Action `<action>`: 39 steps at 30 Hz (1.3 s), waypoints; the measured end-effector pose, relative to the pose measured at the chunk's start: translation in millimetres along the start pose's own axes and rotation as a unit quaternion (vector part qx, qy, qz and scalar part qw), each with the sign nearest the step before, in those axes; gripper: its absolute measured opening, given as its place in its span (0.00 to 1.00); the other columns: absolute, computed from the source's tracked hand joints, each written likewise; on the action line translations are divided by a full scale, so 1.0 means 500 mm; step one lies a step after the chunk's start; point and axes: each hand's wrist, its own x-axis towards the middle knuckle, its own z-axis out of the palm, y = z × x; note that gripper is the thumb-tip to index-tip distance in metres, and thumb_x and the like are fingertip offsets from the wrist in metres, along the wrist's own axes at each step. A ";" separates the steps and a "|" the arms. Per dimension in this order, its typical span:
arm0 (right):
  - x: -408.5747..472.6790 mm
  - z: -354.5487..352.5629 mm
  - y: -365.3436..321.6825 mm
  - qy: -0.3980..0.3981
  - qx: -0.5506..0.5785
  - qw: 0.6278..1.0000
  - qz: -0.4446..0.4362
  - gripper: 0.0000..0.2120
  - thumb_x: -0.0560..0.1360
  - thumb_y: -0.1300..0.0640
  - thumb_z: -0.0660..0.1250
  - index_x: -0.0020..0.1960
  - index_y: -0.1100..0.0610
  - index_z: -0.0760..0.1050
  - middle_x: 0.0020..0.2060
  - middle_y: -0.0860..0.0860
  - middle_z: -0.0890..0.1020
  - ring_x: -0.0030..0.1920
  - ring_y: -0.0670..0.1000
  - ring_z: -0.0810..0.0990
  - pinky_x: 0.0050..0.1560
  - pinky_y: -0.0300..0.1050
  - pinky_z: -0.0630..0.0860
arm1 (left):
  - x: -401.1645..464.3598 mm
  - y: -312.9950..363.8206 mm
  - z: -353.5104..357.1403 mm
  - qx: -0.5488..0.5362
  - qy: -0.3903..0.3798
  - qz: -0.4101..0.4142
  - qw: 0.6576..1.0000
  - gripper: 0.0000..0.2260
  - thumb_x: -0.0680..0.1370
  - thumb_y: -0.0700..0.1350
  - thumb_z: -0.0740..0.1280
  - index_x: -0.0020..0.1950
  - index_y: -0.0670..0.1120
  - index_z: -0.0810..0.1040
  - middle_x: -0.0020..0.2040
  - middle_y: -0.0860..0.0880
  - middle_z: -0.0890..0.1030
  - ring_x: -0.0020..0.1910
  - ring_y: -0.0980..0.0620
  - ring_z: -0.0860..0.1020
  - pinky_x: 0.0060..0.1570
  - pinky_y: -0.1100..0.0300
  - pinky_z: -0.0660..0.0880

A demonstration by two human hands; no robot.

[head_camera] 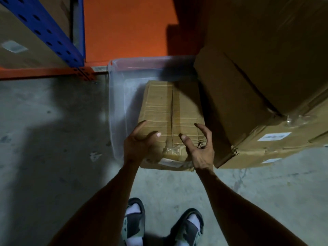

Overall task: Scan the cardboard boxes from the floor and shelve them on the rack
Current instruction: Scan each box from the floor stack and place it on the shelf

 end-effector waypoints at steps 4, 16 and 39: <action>0.020 -0.008 -0.016 0.031 0.013 0.999 -0.020 0.24 0.68 0.47 0.79 0.60 0.34 0.76 0.63 0.32 0.77 0.71 0.48 0.72 0.74 0.62 0.70 | -0.001 0.036 0.022 -0.072 0.066 -0.053 0.994 0.25 0.68 0.62 0.76 0.64 0.65 0.78 0.47 0.70 0.80 0.48 0.75 0.77 0.43 0.80 0.71; -0.139 -0.048 -0.362 0.031 0.075 0.997 -0.010 0.24 0.63 0.45 0.80 0.55 0.30 0.78 0.61 0.44 0.82 0.62 0.53 0.81 0.64 0.57 0.81 | -0.140 0.352 -0.219 -0.167 0.132 -0.015 0.977 0.23 0.69 0.46 0.81 0.63 0.51 0.83 0.46 0.57 0.86 0.42 0.64 0.83 0.44 0.72 0.78; -0.646 -0.436 -1.237 0.108 0.180 0.932 -0.294 0.23 0.66 0.52 0.79 0.58 0.35 0.78 0.50 0.36 0.85 0.48 0.41 0.85 0.51 0.47 0.81 | -0.648 1.208 -0.672 -0.189 0.188 0.263 0.927 0.24 0.66 0.57 0.80 0.62 0.58 0.83 0.47 0.52 0.86 0.40 0.54 0.82 0.45 0.63 0.77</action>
